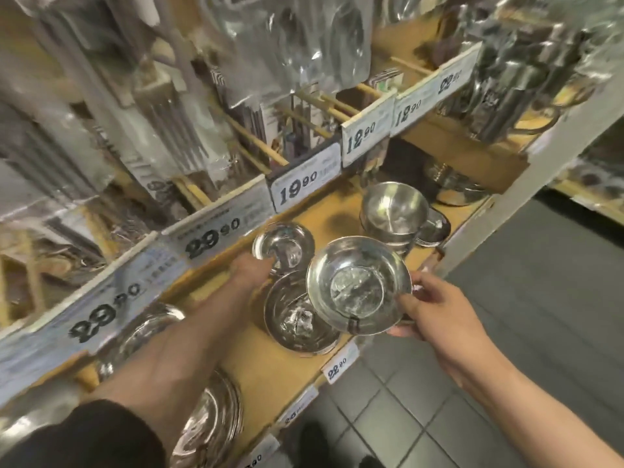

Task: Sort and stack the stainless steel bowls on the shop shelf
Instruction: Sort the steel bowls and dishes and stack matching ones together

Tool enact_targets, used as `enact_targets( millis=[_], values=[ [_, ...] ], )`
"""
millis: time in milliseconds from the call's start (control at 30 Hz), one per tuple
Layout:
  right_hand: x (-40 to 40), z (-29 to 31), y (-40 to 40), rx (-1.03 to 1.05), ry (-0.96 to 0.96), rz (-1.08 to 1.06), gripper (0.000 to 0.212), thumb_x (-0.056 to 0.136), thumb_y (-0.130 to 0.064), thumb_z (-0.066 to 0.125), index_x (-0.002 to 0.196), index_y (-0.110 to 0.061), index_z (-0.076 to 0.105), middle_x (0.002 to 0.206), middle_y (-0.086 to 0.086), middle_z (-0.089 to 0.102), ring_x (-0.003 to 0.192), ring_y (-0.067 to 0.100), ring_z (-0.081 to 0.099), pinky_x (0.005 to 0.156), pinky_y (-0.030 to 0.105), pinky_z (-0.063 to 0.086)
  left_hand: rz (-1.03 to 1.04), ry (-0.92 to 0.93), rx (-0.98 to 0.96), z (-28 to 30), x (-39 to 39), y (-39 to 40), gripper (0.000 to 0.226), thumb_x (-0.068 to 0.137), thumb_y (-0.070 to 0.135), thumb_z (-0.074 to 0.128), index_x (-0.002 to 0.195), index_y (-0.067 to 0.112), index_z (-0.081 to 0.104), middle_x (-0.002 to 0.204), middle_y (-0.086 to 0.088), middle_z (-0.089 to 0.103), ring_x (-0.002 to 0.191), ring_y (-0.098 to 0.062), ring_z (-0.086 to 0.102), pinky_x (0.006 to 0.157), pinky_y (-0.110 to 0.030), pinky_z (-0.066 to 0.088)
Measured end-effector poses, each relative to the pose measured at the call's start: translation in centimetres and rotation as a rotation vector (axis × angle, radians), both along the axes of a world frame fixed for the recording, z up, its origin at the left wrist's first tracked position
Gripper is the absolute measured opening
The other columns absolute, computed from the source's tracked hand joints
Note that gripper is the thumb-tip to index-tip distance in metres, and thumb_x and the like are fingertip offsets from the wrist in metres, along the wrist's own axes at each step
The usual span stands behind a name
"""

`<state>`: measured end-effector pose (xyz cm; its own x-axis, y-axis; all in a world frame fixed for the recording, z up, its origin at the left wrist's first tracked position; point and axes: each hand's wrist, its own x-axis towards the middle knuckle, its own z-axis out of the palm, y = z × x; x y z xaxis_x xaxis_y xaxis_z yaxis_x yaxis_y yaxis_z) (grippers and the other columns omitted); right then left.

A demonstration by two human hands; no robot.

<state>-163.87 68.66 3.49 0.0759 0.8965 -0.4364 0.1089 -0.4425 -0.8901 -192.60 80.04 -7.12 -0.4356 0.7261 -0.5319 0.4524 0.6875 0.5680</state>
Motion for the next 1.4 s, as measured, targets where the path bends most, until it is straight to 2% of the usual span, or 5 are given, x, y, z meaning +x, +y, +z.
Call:
enact_targets(
  millis=[300,500,700,1167,1400],
  values=[
    [0.5,-0.8,0.7,-0.044,0.033,-0.032,0.029,0.09,0.003,0.061,0.102,-0.019,0.076,0.099,0.019,0.075,0.082,0.028,0.078,0.066,0.033,0.063,0.183,-0.282,-0.015,0.3,-2.0,-0.6,0.012,0.1,0.004,0.053,0.109,-0.002,0.059,0.105,-0.023,0.069,0.085,-0.028,0.073,0.065,-0.032,0.062],
    [-0.5,0.4,1.7,-0.036,0.092,0.041,0.029,0.091,0.004,0.061,0.109,-0.016,0.073,0.1,0.017,0.077,0.079,0.027,0.078,0.061,0.027,0.062,0.242,-0.281,0.067,5.5,-3.5,-5.7,0.007,0.092,0.004,0.064,0.084,0.004,0.064,0.102,-0.018,0.072,0.089,-0.028,0.071,0.08,-0.038,0.061],
    [-1.0,1.4,1.1,-0.03,0.096,0.121,0.026,0.09,0.005,0.063,0.102,-0.015,0.074,0.099,0.011,0.078,0.072,0.019,0.077,0.054,0.022,0.059,0.371,-0.313,0.136,10.0,-3.6,-12.1,0.01,0.098,0.002,0.054,0.088,0.0,0.059,0.071,-0.013,0.065,0.037,-0.011,0.063,0.031,-0.019,0.046],
    [-3.0,2.6,-3.7,-0.09,0.163,0.377,0.021,0.092,0.009,0.059,0.11,0.002,0.066,0.107,0.024,0.072,0.067,0.024,0.077,0.049,0.022,0.058,0.626,-0.363,0.315,12.9,-3.2,-27.4,0.026,0.088,-0.013,0.062,0.085,0.013,0.065,0.083,-0.006,0.068,0.067,-0.019,0.069,0.039,-0.025,0.056],
    [-3.3,2.5,-5.3,-0.068,0.164,0.458,0.017,0.089,0.007,0.062,0.102,0.0,0.069,0.095,0.017,0.078,0.079,0.028,0.078,0.058,0.025,0.062,0.71,-0.331,0.248,11.7,-3.4,-29.1,0.029,0.095,-0.007,0.05,0.124,-0.007,0.055,0.104,-0.017,0.067,0.063,-0.023,0.069,0.037,-0.026,0.055]
  ],
)
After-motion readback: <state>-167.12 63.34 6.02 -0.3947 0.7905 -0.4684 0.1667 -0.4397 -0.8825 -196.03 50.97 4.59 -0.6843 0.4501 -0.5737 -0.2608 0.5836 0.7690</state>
